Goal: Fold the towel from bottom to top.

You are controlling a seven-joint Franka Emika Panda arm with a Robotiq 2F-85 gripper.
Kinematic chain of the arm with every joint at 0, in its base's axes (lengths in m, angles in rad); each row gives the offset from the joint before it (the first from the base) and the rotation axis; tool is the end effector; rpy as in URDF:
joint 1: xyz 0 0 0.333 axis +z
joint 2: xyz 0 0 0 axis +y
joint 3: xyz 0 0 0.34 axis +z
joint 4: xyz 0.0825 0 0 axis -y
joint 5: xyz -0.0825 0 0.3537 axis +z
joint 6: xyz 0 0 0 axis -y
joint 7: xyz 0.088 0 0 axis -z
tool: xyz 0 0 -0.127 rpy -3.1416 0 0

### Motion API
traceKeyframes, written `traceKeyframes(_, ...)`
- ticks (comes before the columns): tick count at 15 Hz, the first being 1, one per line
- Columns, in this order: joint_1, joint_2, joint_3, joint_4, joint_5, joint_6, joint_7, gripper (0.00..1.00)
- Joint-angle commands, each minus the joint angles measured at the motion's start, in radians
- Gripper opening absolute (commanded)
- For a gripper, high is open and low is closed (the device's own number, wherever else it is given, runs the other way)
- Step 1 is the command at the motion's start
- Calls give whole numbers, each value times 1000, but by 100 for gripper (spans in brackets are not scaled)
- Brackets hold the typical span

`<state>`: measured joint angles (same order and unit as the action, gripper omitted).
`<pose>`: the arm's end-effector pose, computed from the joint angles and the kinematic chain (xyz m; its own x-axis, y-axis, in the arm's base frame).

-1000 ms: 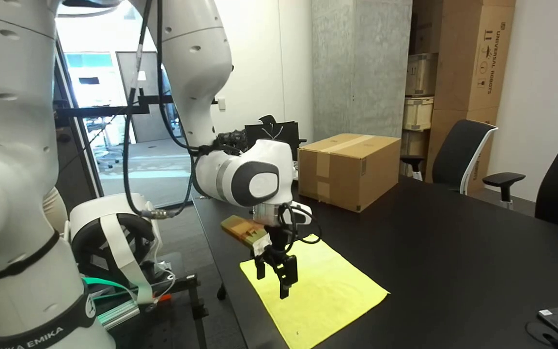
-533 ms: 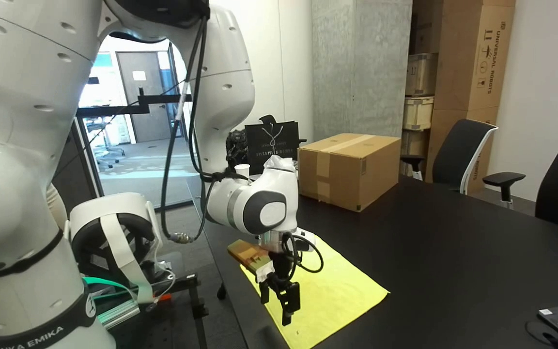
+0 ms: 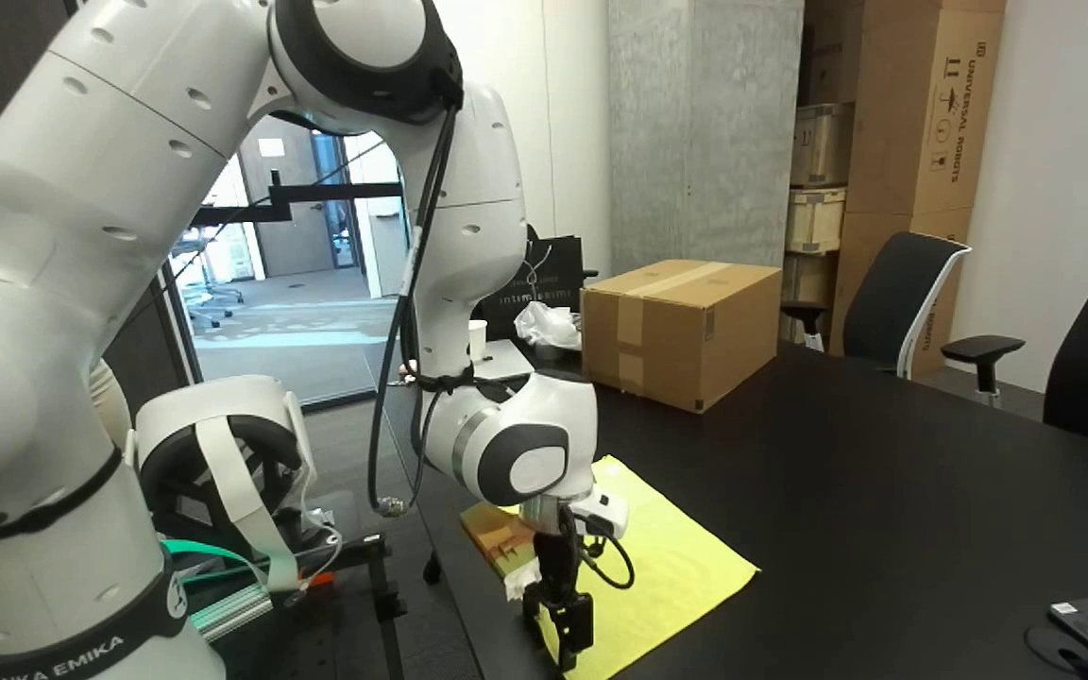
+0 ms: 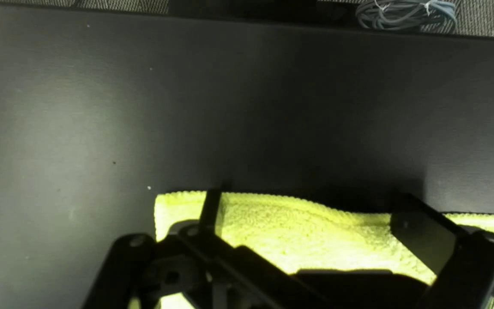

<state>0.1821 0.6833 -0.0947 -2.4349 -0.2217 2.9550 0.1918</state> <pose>0.4324 0.0443 0.0539 0.9796 0.1236 -0.1582 0.1398 -0.9855 0.0958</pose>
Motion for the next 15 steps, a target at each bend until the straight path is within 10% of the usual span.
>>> traceKeyframes(1, -61, 25, 13, 2, 70, 85, -57, 100)
traceKeyframes(15, -406, 45, 264, 18, 115, 145, -294, 100)
